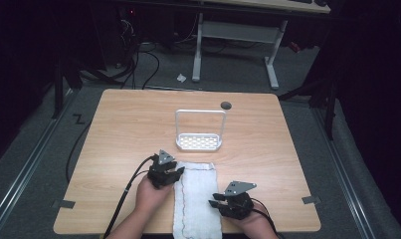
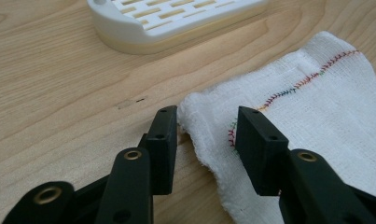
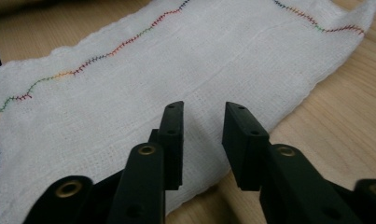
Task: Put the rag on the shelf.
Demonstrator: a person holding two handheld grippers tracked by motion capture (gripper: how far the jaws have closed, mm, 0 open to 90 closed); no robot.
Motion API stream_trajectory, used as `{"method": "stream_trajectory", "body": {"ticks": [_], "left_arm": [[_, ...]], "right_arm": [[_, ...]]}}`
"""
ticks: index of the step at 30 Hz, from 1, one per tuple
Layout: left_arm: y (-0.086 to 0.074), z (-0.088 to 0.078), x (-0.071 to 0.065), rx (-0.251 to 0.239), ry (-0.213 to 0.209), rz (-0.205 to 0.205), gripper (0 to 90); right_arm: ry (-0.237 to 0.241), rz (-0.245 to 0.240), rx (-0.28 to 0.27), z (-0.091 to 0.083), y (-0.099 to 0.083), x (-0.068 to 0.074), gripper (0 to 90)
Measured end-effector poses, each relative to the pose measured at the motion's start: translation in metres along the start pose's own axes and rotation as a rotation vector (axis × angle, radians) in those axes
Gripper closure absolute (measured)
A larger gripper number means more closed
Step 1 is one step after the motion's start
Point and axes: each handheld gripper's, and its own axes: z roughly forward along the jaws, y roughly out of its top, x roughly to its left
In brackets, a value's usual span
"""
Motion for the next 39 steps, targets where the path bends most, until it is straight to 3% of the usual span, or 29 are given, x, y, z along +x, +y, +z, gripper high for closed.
{"method": "stream_trajectory", "body": {"ticks": [3, 4, 5, 6, 10, 11, 12, 13, 16, 17, 21, 25, 28, 30, 34, 39], "left_arm": [[0.000, 0.002, -0.001, -0.010, -0.003, -0.015, 66.6], [0.000, 0.002, -0.001, -0.010, -0.007, -0.030, 67.9], [0.001, 0.003, -0.001, -0.011, -0.015, -0.045, 71.0], [0.001, 0.003, 0.000, -0.013, -0.020, -0.052, 71.0], [0.000, 0.003, 0.001, -0.013, -0.031, -0.065, 73.8], [0.000, 0.003, 0.002, -0.011, -0.036, -0.065, 75.0], [0.000, 0.003, 0.002, -0.013, -0.040, -0.071, 75.6], [0.000, 0.003, 0.002, -0.013, -0.040, -0.071, 76.4], [0.000, 0.003, 0.004, -0.010, -0.055, -0.082, 77.7], [0.000, 0.003, 0.004, -0.010, -0.057, -0.084, 78.0], [0.000, 0.003, 0.004, -0.010, -0.053, -0.086, 78.6], [0.000, 0.002, 0.004, -0.009, -0.051, -0.084, 79.2], [0.000, 0.002, 0.003, -0.010, -0.045, -0.084, 81.0], [-0.001, 0.003, 0.003, -0.009, -0.050, -0.111, 82.2], [-0.001, 0.003, 0.001, -0.013, -0.039, -0.133, 83.1], [-0.002, 0.001, -0.005, -0.031, 0.003, -0.121, 84.1]], "right_arm": [[-0.039, 0.012, -0.036, -0.002, 0.003, 0.001, 60.7], [-0.045, 0.022, -0.049, -0.004, 0.004, -0.001, 60.2], [-0.075, 0.054, -0.094, -0.006, 0.008, -0.008, 58.5], [-0.075, 0.054, -0.094, -0.006, 0.008, -0.008, 58.5], [-0.148, 0.141, -0.157, -0.001, 0.025, -0.030, 55.7], [-0.194, 0.176, -0.179, 0.006, 0.032, -0.041, 56.9], [-0.216, 0.197, -0.175, 0.011, 0.036, -0.047, 58.2], [-0.216, 0.197, -0.175, 0.011, 0.036, -0.047, 58.2], [-0.225, 0.262, -0.140, 0.029, 0.041, -0.062, 58.5], [-0.214, 0.278, -0.106, 0.038, 0.041, -0.066, 58.6], [-0.206, 0.281, -0.095, 0.043, 0.041, -0.066, 59.3], [-0.228, 0.276, -0.098, 0.045, 0.041, -0.063, 66.7], [-0.222, 0.295, -0.100, 0.046, 0.042, -0.062, 74.0], [-0.233, 0.281, -0.093, 0.049, 0.045, -0.058, 83.6], [-0.269, 0.256, -0.091, 0.051, 0.046, -0.052, 85.8], [-0.285, 0.252, -0.107, 0.050, 0.046, -0.050, 86.0]]}}
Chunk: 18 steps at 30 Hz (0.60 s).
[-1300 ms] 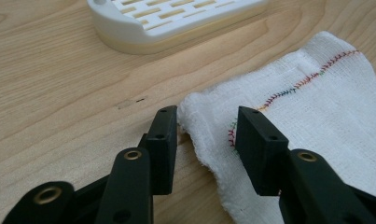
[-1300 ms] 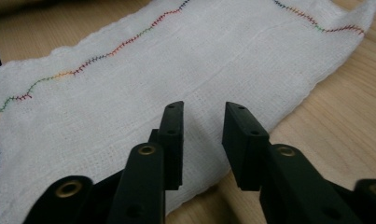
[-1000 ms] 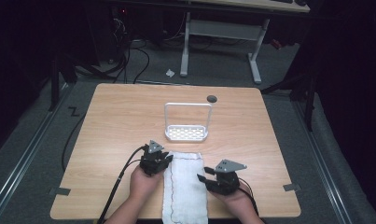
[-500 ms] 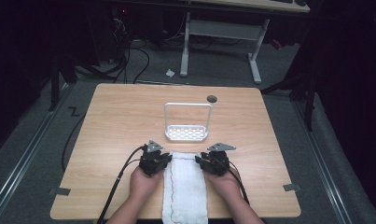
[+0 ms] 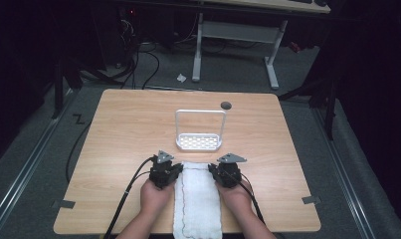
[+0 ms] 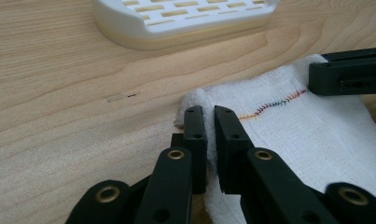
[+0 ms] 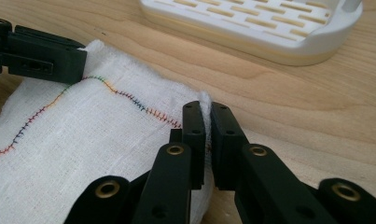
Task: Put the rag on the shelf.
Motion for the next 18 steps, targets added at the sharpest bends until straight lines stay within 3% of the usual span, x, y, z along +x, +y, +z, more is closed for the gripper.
{"method": "stream_trajectory", "body": {"ticks": [2, 5, 12, 18], "left_arm": [[-0.002, -0.004, -0.004, -0.059, 0.005, 0.005, 84.3], [-0.003, -0.007, -0.006, -0.094, 0.017, 0.011, 84.4], [0.000, -0.012, -0.014, -0.150, 0.032, -0.017, 84.9], [0.004, -0.014, -0.017, -0.154, 0.031, -0.011, 85.0]], "right_arm": [[-0.013, -0.001, -0.034, -0.003, -0.001, 0.002, 85.8], [-0.002, -0.005, -0.054, -0.005, -0.002, 0.002, 85.7], [-0.011, -0.040, -0.120, -0.014, -0.001, 0.004, 85.7], [-0.009, -0.037, -0.134, -0.017, -0.001, 0.001, 85.7]]}}
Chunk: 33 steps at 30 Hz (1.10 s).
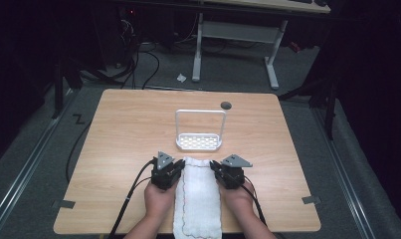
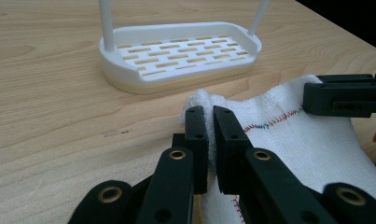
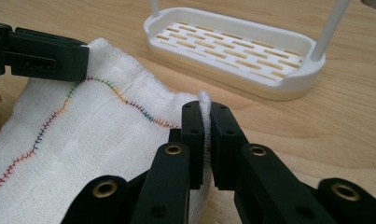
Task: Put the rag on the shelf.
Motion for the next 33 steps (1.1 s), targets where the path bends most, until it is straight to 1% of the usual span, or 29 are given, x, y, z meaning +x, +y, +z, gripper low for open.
{"method": "stream_trajectory", "body": {"ticks": [2, 4, 5, 6, 7, 8, 10, 11, 12, 13, 14, 15, 16, 17, 18, 19, 20, 21, 22, 23, 24, 25, 26, 28, 29, 32, 33], "left_arm": [[0.002, -0.002, 0.000, -0.011, 0.002, 0.004, 85.0], [0.006, -0.005, -0.001, -0.020, -0.004, 0.005, 85.0], [0.008, -0.007, -0.001, -0.030, -0.014, 0.008, 85.2], [0.011, -0.009, -0.002, -0.037, -0.027, 0.014, 85.2], [0.013, -0.012, -0.003, -0.051, -0.030, 0.023, 85.2], [0.016, -0.015, -0.004, -0.063, -0.028, 0.034, 85.2], [0.023, -0.020, -0.006, -0.088, -0.032, 0.039, 85.1], [0.027, -0.023, -0.007, -0.099, -0.035, 0.040, 85.1], [0.031, -0.025, -0.008, -0.114, -0.039, 0.037, 85.1], [0.034, -0.028, -0.009, -0.126, -0.038, 0.042, 85.2], [0.038, -0.029, -0.010, -0.136, -0.036, 0.050, 85.1], [0.044, -0.033, -0.011, -0.155, -0.037, 0.050, 85.1], [0.044, -0.033, -0.011, -0.155, -0.037, 0.050, 85.1], [0.048, -0.035, -0.011, -0.165, -0.037, 0.050, 85.1], [0.055, -0.039, -0.012, -0.184, -0.039, 0.048, 85.1], [0.055, -0.039, -0.012, -0.184, -0.039, 0.048, 85.1], [0.061, -0.042, -0.013, -0.199, -0.038, 0.055, 85.1], [0.065, -0.044, -0.014, -0.207, -0.037, 0.059, 85.1], [0.065, -0.044, -0.014, -0.207, -0.037, 0.059, 85.1], [0.069, -0.046, -0.014, -0.217, -0.038, 0.063, 85.0], [0.072, -0.047, -0.015, -0.220, -0.039, 0.064, 85.0], [0.077, -0.051, -0.015, -0.232, -0.038, 0.072, 85.0], [0.077, -0.051, -0.015, -0.232, -0.038, 0.072, 85.1], [0.082, -0.055, -0.016, -0.246, -0.038, 0.079, 85.1], [0.086, -0.058, -0.017, -0.262, -0.042, 0.083, 85.1], [0.093, -0.064, -0.020, -0.288, -0.047, 0.092, 85.1], [0.093, -0.064, -0.020, -0.288, -0.047, 0.092, 85.0]], "right_arm": [[0.001, -0.007, -0.023, -0.004, 0.003, 0.001, 85.7], [0.003, -0.005, -0.034, -0.006, 0.005, 0.001, 85.7], [0.011, -0.003, -0.056, -0.012, 0.010, 0.002, 85.7], [0.011, -0.003, -0.056, -0.012, 0.010, 0.002, 85.7], [0.012, -0.011, -0.067, -0.015, 0.013, 0.003, 85.7], [0.006, -0.027, -0.093, -0.022, 0.020, 0.006, 85.7], [-0.002, -0.046, -0.119, -0.029, 0.027, 0.008, 85.7], [-0.002, -0.046, -0.119, -0.029, 0.027, 0.008, 85.7], [-0.004, -0.053, -0.132, -0.032, 0.030, 0.009, 85.7], [-0.003, -0.053, -0.139, -0.035, 0.034, 0.009, 85.7], [-0.012, -0.062, -0.156, -0.038, 0.040, 0.010, 85.7], [-0.012, -0.064, -0.165, -0.040, 0.044, 0.011, 85.7], [-0.012, -0.064, -0.165, -0.040, 0.044, 0.011, 85.7], [-0.015, -0.068, -0.177, -0.042, 0.047, 0.011, 85.7], [-0.016, -0.070, -0.196, -0.046, 0.053, 0.011, 85.7], [-0.016, -0.070, -0.196, -0.046, 0.053, 0.011, 85.7], [-0.017, -0.071, -0.213, -0.050, 0.059, 0.011, 85.7], [-0.017, -0.070, -0.221, -0.051, 0.062, 0.011, 85.7], [-0.017, -0.070, -0.221, -0.051, 0.062, 0.011, 85.7], [-0.018, -0.075, -0.239, -0.055, 0.070, 0.011, 85.7], [-0.018, -0.075, -0.239, -0.055, 0.070, 0.011, 85.7], [-0.020, -0.082, -0.249, -0.058, 0.076, 0.011, 85.7], [-0.020, -0.082, -0.249, -0.058, 0.076, 0.011, 85.7], [-0.023, -0.090, -0.270, -0.063, 0.086, 0.011, 85.7], [-0.024, -0.095, -0.277, -0.065, 0.089, 0.011, 85.7], [-0.025, -0.106, -0.299, -0.070, 0.098, 0.014, 85.8], [-0.025, -0.106, -0.299, -0.070, 0.098, 0.014, 85.8]]}}
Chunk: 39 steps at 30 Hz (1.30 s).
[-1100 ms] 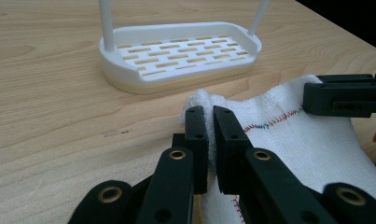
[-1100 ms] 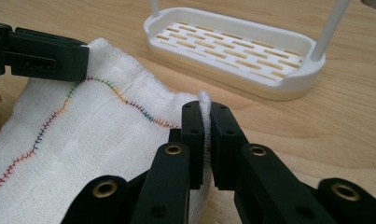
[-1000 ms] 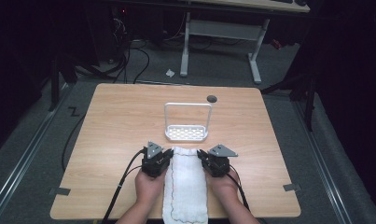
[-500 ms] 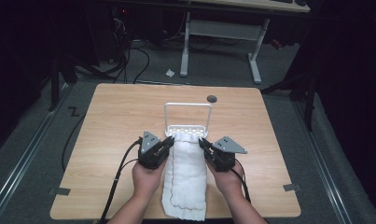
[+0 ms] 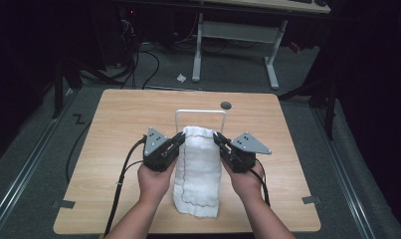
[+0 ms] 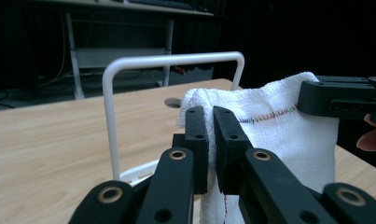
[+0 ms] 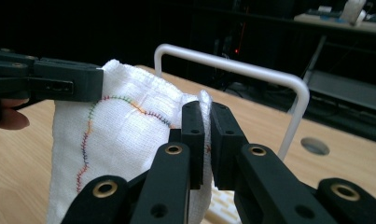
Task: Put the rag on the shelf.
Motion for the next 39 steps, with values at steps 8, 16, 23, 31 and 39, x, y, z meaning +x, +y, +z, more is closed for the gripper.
{"method": "stream_trajectory", "body": {"ticks": [8, 16, 23, 31, 39], "left_arm": [[0.020, -0.008, -0.002, -0.059, 0.004, 0.025, 85.1], [0.042, -0.014, -0.002, -0.109, -0.002, 0.047, 85.1], [0.062, -0.017, -0.005, -0.150, -0.009, 0.081, 85.1], [0.072, -0.015, -0.008, -0.152, -0.023, 0.090, 85.1], [0.083, -0.007, -0.003, -0.131, -0.034, 0.090, 85.1]], "right_arm": [[-0.001, -0.015, -0.046, -0.005, 0.021, 0.001, 85.8], [-0.005, -0.028, -0.094, -0.011, 0.043, -0.002, 85.8], [-0.017, -0.040, -0.148, -0.020, 0.064, -0.007, 85.8], [-0.019, -0.041, -0.151, -0.023, 0.071, -0.010, 85.8], [-0.030, -0.027, -0.153, -0.021, 0.080, -0.021, 85.9]]}}
